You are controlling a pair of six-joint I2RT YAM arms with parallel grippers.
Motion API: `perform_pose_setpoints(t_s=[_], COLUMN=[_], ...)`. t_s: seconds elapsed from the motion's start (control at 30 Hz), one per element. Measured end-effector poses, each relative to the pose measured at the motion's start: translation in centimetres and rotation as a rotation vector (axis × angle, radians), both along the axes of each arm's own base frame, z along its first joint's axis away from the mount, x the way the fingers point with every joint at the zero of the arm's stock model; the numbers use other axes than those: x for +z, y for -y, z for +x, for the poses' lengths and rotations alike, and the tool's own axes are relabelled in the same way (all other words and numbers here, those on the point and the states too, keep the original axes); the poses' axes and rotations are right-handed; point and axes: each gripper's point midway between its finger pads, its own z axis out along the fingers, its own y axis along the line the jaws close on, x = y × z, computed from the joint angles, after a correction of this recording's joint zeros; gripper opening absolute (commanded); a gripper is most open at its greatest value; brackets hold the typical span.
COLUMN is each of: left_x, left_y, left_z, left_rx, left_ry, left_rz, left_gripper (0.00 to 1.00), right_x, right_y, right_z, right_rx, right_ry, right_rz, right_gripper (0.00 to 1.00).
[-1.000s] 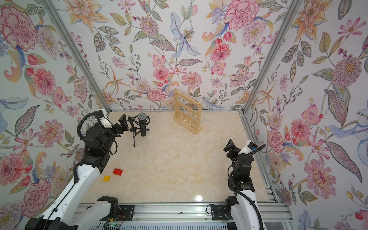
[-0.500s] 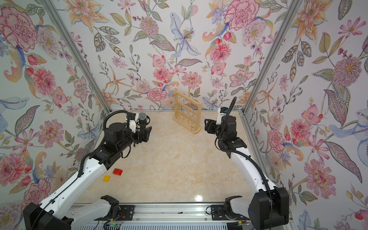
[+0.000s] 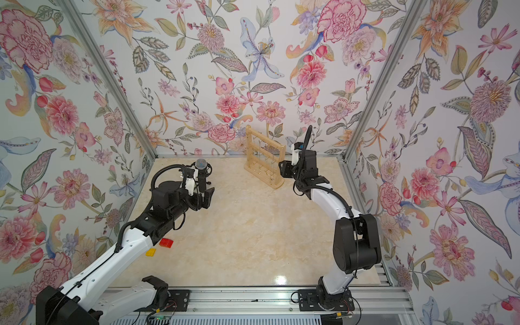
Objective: Take the necklace off the jewelry display stand
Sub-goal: Adjust the stand at the center of the board.
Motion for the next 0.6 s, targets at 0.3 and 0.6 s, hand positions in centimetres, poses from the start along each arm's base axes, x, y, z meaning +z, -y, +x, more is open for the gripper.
perform_pose_setpoints(t_s=[0.3,0.6], left_x=[0.0,-0.2], left_y=[0.0,0.0], left_z=[0.0,0.0], left_rx=[-0.001,-0.005], left_ry=[0.001,-0.001], left_rz=[0.002,0.012], left_gripper=[0.99,0.99], right_x=[0.2,-0.6], right_y=[0.1,-0.6], right_z=[2.3,3.5], right_rx=[-0.04,-0.045], right_ry=[0.063,0.081], right_rz=[-0.002,-0.001], right_gripper=[0.51,0.51])
